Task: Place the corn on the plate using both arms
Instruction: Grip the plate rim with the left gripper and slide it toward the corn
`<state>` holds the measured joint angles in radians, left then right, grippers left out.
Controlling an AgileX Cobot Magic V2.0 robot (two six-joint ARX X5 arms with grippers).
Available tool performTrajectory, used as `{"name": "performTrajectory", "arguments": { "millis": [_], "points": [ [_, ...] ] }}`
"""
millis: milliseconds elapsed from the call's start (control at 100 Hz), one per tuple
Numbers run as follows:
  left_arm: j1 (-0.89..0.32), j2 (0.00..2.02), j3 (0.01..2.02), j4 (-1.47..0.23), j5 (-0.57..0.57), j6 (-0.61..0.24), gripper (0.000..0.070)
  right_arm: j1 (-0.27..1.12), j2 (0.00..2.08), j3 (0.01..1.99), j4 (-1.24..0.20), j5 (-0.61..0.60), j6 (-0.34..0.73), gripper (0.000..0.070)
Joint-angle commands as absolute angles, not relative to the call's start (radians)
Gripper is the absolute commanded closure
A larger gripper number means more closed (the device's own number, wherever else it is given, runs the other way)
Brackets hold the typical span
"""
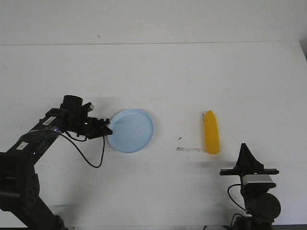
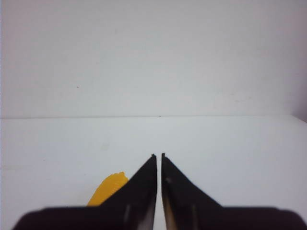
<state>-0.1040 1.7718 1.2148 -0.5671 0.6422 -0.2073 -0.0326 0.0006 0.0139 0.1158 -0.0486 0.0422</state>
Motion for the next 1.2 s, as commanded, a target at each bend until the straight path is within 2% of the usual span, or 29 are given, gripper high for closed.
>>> {"name": "performTrajectory", "arguments": {
  "millis": [0,310,480,630,1190],
  "points": [
    [-0.141,1.77,1.258,-0.548,0.645,-0.241,0.07,-0.031,0.001,0.013,0.126,-0.045,0.052,0.0684],
    [-0.324,1.77,1.337,-0.51,0.475,-0.334,0.07,-0.031,0.001,0.013,0.126,-0.045,0.052,0.0684],
    [-0.364,1.773,1.34,-0.507,0.387,-0.414,0.07,-0.031,0.001,0.013,0.126,-0.045,0.052,0.0684],
    [-0.376,1.777,1.34,-0.492,0.366,-0.483,0.07,-0.031,0.001,0.013,0.126,-0.045,0.052,0.0684],
    [-0.386,1.834,1.34,-0.492,0.366,-0.485,0.0683,-0.031,0.001,0.013,0.126,-0.045,0.052,0.0684]
  ]
}}
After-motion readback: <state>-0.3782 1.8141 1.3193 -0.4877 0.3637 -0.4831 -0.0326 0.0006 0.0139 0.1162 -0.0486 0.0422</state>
